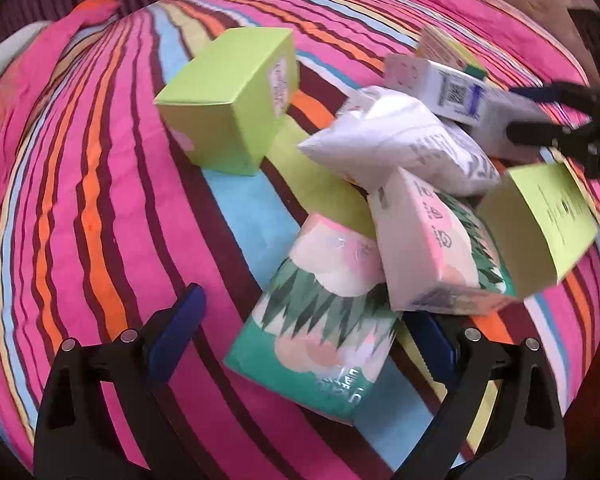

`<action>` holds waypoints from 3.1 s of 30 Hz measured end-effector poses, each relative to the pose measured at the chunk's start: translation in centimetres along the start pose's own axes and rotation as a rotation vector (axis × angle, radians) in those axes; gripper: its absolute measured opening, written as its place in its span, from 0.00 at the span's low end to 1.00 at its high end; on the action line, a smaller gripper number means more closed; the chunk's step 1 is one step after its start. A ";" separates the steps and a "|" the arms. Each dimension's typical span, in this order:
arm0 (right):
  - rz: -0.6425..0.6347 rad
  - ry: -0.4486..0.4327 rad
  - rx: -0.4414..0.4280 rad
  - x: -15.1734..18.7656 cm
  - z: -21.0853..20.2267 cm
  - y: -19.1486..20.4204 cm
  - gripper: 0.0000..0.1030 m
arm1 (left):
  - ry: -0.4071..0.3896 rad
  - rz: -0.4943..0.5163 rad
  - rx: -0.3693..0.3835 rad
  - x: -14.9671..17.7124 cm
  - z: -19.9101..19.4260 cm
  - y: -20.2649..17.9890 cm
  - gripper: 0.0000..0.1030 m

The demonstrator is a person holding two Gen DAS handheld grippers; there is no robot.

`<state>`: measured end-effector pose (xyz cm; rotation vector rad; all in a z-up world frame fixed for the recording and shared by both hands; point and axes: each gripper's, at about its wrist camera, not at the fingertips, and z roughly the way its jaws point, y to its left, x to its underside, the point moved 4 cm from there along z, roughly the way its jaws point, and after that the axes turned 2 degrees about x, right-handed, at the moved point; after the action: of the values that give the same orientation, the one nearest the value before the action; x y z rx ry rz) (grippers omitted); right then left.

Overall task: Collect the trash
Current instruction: 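Grasp the green tissue pack with the left tool while the right tool grasps the white box, then carry the tissue pack and white box over the wastebasket with both tools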

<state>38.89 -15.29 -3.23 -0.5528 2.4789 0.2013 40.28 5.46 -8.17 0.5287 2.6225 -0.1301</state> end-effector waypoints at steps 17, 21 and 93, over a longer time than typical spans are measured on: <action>0.058 0.019 0.024 1.0 -0.5 1.3 0.35 | -0.056 -0.121 -0.057 3.0 -2.4 -2.4 0.57; 0.170 -0.011 0.055 2.3 -2.2 -0.3 0.32 | -0.082 -0.181 -0.075 4.5 -3.5 -1.9 0.57; 0.621 0.479 -0.182 31.9 -5.8 14.0 0.32 | 0.322 -0.328 0.084 32.2 -4.7 -19.7 0.57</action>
<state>6.24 -15.08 -16.60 0.1459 3.0577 0.5988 4.23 -0.80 -18.64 0.1494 3.0141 -0.2803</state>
